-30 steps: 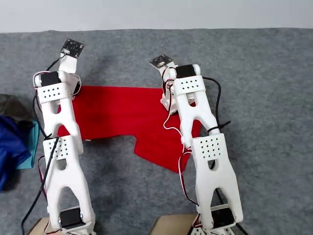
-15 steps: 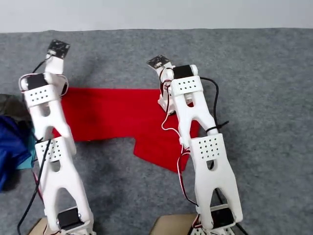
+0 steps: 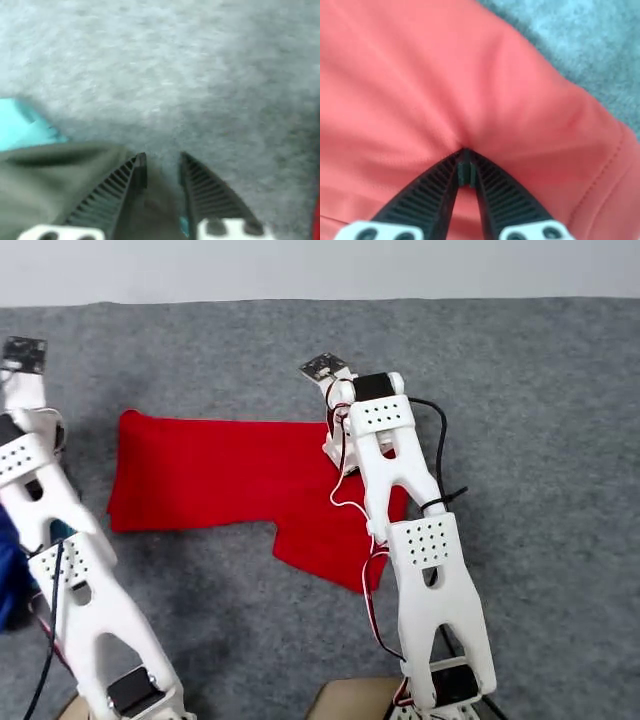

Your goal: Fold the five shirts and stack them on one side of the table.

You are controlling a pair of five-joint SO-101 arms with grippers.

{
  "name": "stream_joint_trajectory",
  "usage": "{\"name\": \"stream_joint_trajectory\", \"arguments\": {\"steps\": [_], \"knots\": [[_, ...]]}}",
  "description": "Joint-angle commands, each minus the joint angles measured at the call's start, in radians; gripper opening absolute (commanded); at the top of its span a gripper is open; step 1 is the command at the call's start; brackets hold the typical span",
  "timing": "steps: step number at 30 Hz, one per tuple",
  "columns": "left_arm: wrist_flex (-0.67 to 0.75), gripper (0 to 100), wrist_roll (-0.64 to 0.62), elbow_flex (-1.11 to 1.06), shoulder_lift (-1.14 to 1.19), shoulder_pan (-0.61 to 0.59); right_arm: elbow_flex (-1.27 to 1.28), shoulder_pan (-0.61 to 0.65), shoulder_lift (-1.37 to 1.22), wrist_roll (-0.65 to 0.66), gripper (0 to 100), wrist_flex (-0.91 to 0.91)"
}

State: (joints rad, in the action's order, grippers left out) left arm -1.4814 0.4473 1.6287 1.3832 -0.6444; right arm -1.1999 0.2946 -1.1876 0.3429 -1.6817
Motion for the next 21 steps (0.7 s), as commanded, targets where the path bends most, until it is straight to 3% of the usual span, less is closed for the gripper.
{"name": "stream_joint_trajectory", "arguments": {"steps": [1,13,21], "knots": [[-0.031,17,-0.026,0.047,-0.097,-0.008,-0.003,0.001,-0.016,0.008,1.0,-0.018],[-0.026,17,-0.092,0.042,-0.144,0.241,-0.003,-0.001,-0.016,0.006,1.0,-0.019],[0.209,17,-0.089,0.016,-0.017,0.362,-0.003,-0.001,-0.016,0.006,1.0,-0.021]]}}
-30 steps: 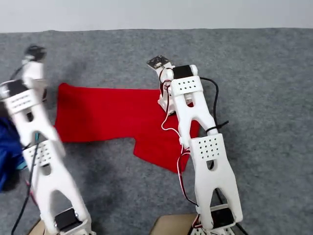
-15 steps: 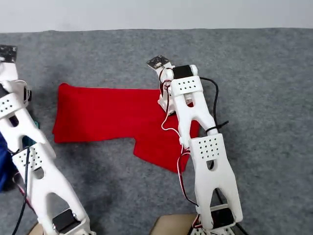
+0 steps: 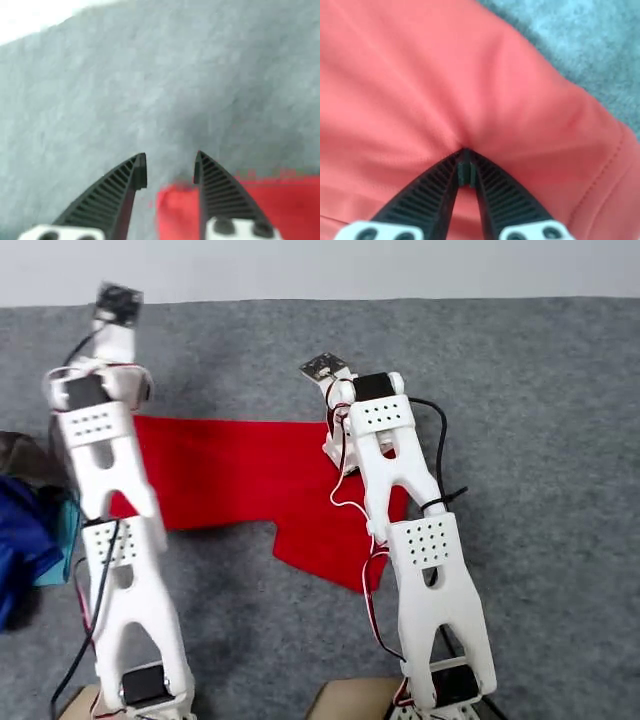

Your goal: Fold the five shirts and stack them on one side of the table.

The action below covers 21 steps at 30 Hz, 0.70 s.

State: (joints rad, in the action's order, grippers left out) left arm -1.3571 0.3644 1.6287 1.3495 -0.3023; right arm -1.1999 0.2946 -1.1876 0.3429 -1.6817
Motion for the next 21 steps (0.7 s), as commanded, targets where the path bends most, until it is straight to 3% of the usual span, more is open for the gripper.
{"name": "stream_joint_trajectory", "arguments": {"steps": [1,10,17,21], "knots": [[0.1,17,-0.005,0.016,0.037,0.02,-0.003,-0.001,-0.016,0.006,1.0,-0.021],[0.109,10,0.17,0.016,0.192,-0.044,-0.003,-0.002,-0.016,0.006,1.0,-0.022],[0.107,9,0.181,0.021,0.209,-0.187,-0.003,-0.002,-0.016,0.006,1.0,-0.022],[0.086,9,0.249,0.016,0.164,-0.272,-0.003,-0.002,-0.016,0.006,1.0,-0.022]]}}
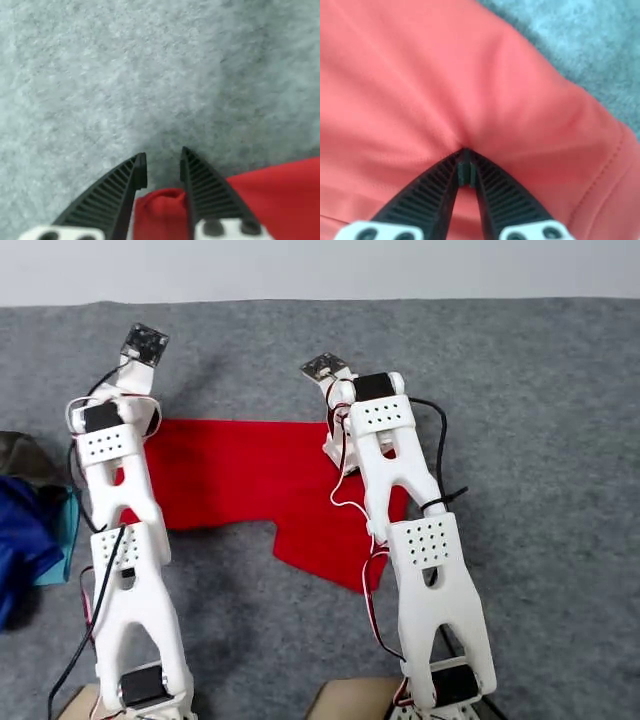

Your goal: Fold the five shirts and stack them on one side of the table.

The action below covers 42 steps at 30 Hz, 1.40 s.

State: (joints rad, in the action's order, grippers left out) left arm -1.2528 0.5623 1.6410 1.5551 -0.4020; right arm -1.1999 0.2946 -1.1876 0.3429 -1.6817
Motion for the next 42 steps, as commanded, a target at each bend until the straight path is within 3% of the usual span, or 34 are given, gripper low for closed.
{"name": "stream_joint_trajectory", "arguments": {"steps": [1,10,26,33,42], "knots": [[-0.028,9,0.068,0.005,-0.051,-0.192,-0.003,-0.002,-0.016,0.006,1.0,-0.022],[-0.135,9,0.121,0.008,-0.186,-0.301,-0.003,-0.002,-0.016,0.006,1.0,-0.022],[-0.494,10,-0.04,0.008,-0.612,-0.192,-0.121,-0.007,0.044,0.008,1.0,-0.059],[-0.503,10,-0.137,0.004,-0.7,-0.184,-0.269,0.008,0.16,0.006,1.0,-0.114],[-0.505,10,-0.14,0.002,-0.804,-0.15,-0.259,0.024,0.392,0.006,1.3,-0.117]]}}
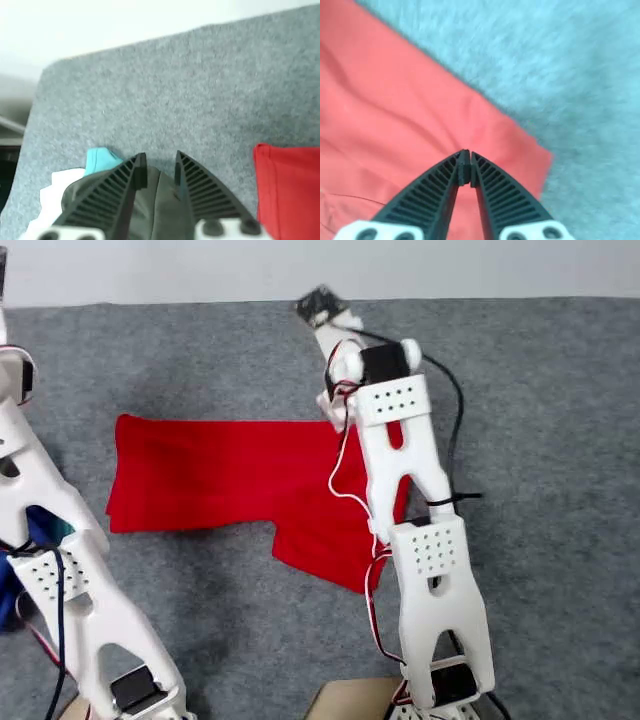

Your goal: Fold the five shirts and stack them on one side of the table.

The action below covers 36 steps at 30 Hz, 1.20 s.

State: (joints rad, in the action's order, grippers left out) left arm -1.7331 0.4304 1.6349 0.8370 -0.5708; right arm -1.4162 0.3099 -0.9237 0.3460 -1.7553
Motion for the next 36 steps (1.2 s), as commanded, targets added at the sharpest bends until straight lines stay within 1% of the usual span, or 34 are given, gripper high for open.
{"name": "stream_joint_trajectory", "arguments": {"steps": [1,4,6,11,15,19,25,29,32,36], "knots": [[-0.025,10,-0.008,0.007,-0.1,0.028,-0.026,0.007,0.154,0.003,1.3,-0.044],[-0.026,10,-0.008,-0.059,-0.158,0.06,0.052,-0.002,0.248,0.003,1.3,-0.044],[-0.026,10,-0.008,-0.154,-0.226,0.083,0.114,-0.022,0.329,0.003,1.3,-0.044],[-0.025,10,-0.008,-0.53,-0.468,0.173,0.272,-0.102,0.573,-0.015,1.2,-0.042],[-0.021,9,-0.008,-0.837,-0.649,0.307,0.388,-0.174,0.76,-0.048,1.3,-0.041],[-0.02,9,-0.003,-1.079,-0.77,0.485,0.468,-0.289,0.915,-0.048,1.4,-0.041],[-0.017,10,0.0,-1.294,-0.798,0.758,0.592,-0.479,1.082,-0.049,1.4,-0.041],[0.043,15,0.026,-1.419,-0.798,0.918,0.692,-0.604,1.198,-0.049,1.4,-0.041],[0.095,18,0.06,-1.534,-0.798,1.01,0.773,-0.69,1.29,-0.044,1.4,-0.041],[0.173,18,0.123,-1.704,-0.798,1.08,0.899,-0.794,1.408,-0.04,1.4,-0.039]]}}
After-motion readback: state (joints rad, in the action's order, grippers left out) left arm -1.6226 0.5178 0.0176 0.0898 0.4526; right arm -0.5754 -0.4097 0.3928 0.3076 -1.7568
